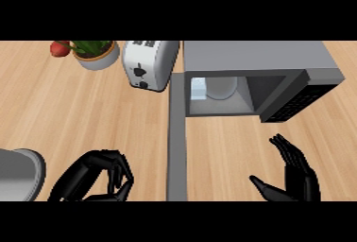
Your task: Pick up the milk, place it into the microwave and close the microwave
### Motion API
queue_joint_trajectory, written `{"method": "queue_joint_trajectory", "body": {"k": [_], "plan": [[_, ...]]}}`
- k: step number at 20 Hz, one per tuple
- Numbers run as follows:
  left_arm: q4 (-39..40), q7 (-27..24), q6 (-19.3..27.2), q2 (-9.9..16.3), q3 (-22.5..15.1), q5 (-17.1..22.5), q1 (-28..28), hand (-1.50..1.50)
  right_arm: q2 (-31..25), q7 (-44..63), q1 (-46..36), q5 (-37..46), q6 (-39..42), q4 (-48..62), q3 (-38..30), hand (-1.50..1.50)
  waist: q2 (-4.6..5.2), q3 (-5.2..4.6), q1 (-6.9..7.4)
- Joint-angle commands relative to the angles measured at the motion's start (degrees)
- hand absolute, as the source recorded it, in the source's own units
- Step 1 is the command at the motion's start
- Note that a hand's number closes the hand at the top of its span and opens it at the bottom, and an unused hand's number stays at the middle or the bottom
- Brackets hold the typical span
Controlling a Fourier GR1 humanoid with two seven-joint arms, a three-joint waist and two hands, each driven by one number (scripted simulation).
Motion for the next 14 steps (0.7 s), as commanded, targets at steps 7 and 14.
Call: {"method": "queue_joint_trajectory", "body": {"k": [7, 14], "plan": [[19.6, -0.6, 14.3, 0.0, -13.3, -6.0, -20.4, 1.50, -6.0, 5.2, 7.7, -3.6, 2.0, -13.4, -5.2, -1.50, 0.33, 0.05, 0.23], [27.4, 0.9, 27.4, 0.0, -31.2, -5.5, -25.3, 1.50, -8.2, 6.7, 10.8, -5.9, 5.1, -20.5, -6.8, -1.50, 0.27, 0.05, -0.27]]}}
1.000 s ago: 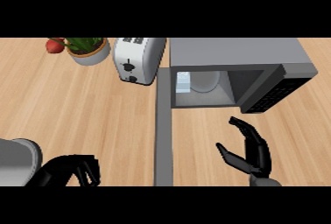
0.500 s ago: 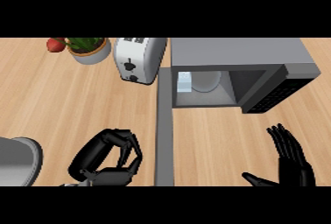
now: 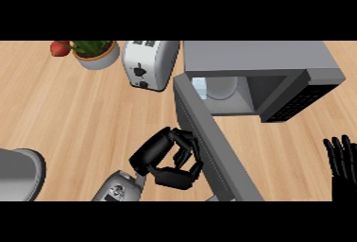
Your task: Pick up the milk, place it into the microwave and close the microwave
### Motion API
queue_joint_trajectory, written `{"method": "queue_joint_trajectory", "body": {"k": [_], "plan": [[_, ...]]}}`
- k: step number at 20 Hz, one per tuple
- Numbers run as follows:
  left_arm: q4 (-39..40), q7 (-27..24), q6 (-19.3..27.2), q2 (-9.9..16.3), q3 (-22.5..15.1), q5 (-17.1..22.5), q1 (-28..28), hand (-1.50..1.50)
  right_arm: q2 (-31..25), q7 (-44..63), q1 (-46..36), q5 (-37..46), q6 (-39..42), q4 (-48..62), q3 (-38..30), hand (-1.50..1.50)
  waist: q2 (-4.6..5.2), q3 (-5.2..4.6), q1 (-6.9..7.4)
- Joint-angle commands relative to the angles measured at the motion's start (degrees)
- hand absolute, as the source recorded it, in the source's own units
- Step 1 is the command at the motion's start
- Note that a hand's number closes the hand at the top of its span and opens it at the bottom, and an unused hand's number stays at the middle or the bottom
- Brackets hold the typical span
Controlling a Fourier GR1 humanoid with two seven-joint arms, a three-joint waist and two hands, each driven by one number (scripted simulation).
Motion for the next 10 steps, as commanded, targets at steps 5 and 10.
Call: {"method": "queue_joint_trajectory", "body": {"k": [5, 10], "plan": [[17.3, 3.7, 16.6, -0.3, -16.7, 9.5, -12.0, 1.50, -2.4, 6.1, 0.3, -3.4, 1.9, -10.4, -0.9, -1.50, 0.39, -0.07, -1.89], [23.5, 5.0, 19.5, -0.3, -24.1, 17.9, -20.1, 1.50, -4.2, 7.3, -1.0, -4.4, 5.7, -11.6, 0.8, -1.50, 1.04, -0.07, -4.69]]}}
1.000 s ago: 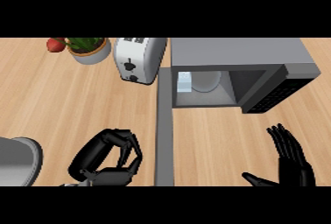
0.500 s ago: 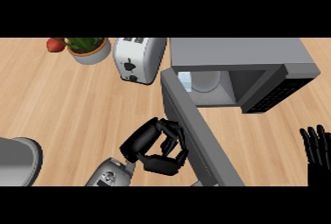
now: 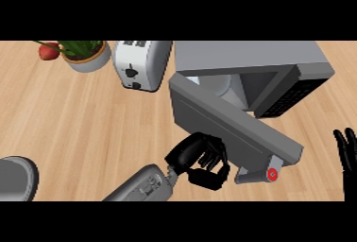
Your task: Pick up the milk, place it into the microwave and close the microwave
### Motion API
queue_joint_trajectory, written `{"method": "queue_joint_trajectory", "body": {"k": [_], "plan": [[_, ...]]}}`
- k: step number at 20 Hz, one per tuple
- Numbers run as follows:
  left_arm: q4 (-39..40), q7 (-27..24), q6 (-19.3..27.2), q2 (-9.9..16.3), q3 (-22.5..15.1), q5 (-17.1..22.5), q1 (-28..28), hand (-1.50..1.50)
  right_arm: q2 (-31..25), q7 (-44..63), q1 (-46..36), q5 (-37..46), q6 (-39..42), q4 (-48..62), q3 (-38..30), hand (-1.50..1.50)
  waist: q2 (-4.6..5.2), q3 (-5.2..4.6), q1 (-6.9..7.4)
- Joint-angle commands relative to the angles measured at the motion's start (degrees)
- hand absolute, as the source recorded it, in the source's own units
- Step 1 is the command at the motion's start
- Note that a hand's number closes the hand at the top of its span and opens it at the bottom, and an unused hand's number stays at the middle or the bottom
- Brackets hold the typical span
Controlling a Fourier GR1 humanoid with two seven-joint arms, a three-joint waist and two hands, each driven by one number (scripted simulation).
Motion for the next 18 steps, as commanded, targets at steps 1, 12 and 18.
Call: {"method": "queue_joint_trajectory", "body": {"k": [1, 12, 18], "plan": [[6.1, 2.2, 4.5, -0.4, -7.7, 7.0, -5.4, -1.50, -2.7, 3.2, -0.6, -2.6, 2.9, -3.3, -0.3, -1.50, 0.50, -0.03, -2.49], [5.2, -8.1, 11.6, -0.4, -5.9, 23.2, -14.8, 1.50, -5.4, 7.1, -5.5, -5.3, 7.0, -8.6, 2.7, -1.50, 2.15, -0.22, -8.59], [8.8, -9.4, 13.8, -0.4, -4.6, 27.9, -20.6, 1.50, -7.2, 9.4, -7.7, -7.4, 7.0, -12.1, 1.5, -1.50, 2.58, -0.23, -11.79]]}}
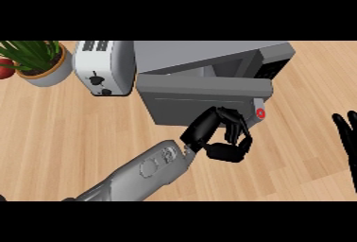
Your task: Pick up the milk, place it into the microwave and close the microwave
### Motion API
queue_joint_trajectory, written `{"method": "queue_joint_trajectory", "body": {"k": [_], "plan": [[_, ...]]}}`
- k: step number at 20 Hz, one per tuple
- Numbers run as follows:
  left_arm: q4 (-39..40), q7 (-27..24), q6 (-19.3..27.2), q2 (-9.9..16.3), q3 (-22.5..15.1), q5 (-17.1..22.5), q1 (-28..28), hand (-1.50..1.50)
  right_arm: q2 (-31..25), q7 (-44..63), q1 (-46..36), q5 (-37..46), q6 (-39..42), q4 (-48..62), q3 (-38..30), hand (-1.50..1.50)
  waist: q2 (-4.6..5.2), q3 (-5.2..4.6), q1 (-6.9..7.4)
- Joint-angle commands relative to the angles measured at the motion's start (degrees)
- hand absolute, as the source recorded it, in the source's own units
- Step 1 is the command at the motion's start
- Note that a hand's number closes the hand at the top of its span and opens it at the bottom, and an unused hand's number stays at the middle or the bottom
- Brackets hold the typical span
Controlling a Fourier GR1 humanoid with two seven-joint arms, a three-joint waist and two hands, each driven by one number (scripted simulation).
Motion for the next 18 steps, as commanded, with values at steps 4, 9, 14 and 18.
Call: {"method": "queue_joint_trajectory", "body": {"k": [4, 9, 14, 18], "plan": [[4.0, -1.3, 2.4, -0.1, 1.8, 5.6, -7.7, 1.50, -1.2, 3.0, -1.8, -2.7, 0.3, -2.5, 0.1, -1.50, 0.81, 0.10, -3.56], [7.3, -1.6, 3.9, -0.1, 2.6, 7.9, -11.3, 1.50, -3.2, 4.2, -3.3, -4.5, 2.1, -3.2, -0.3, -1.50, 1.58, 0.22, -5.93], [10.1, -1.8, 4.9, 0.0, 3.4, 10.1, -14.6, 1.50, -4.5, 6.2, -4.0, -6.0, 2.4, -4.3, -0.4, -1.50, 1.83, 0.16, -7.53], [11.1, -1.8, 6.1, 0.0, 3.1, 11.0, -16.0, 1.50, -5.9, 7.2, -5.1, -7.3, 2.8, -3.9, -1.6, -1.50, 2.17, 0.26, -8.40]]}}
